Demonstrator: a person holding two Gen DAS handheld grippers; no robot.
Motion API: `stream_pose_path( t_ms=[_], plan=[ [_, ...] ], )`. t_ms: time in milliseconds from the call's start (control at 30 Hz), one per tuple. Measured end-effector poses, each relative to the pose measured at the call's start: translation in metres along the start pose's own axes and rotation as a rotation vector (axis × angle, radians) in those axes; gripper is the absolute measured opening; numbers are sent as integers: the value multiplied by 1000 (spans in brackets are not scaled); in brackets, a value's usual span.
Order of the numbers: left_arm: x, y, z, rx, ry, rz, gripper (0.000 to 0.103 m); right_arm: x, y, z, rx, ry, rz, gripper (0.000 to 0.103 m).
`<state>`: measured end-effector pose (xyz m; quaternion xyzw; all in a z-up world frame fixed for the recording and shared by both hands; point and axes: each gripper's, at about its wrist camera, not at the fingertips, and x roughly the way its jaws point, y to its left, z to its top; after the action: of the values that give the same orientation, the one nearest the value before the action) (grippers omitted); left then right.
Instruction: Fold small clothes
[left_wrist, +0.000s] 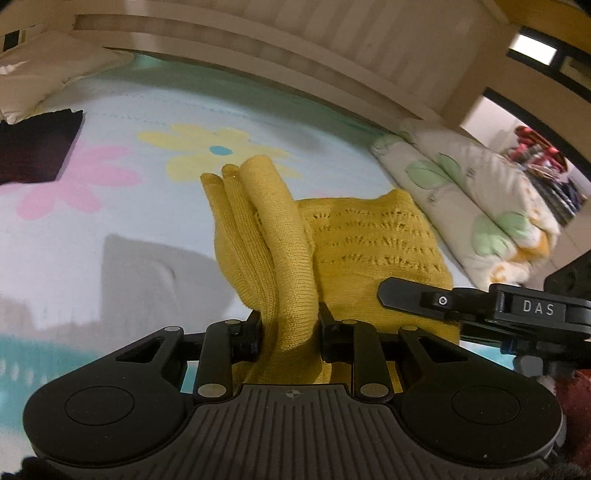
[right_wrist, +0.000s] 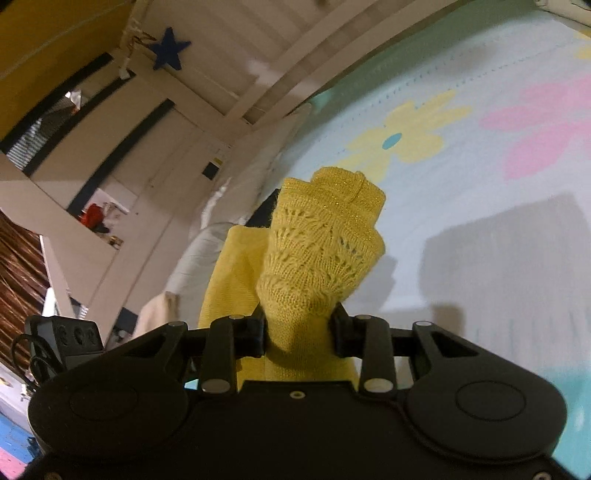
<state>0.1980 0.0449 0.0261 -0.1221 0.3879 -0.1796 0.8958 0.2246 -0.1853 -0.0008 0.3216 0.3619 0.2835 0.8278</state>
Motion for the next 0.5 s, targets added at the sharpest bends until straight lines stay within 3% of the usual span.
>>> stream_pose_path(
  t_ms=[333, 400, 500],
  plan=[
    [-10, -16, -69, 22, 59, -4, 26, -23, -3, -60, 22, 35, 2, 44],
    [-1, -9, -76, 12, 82, 19, 26, -23, -10, -66, 19, 46, -33, 44],
    [17, 9, -83, -10, 133, 101, 30, -22, -26, -66, -21, 66, -157, 44]
  ],
)
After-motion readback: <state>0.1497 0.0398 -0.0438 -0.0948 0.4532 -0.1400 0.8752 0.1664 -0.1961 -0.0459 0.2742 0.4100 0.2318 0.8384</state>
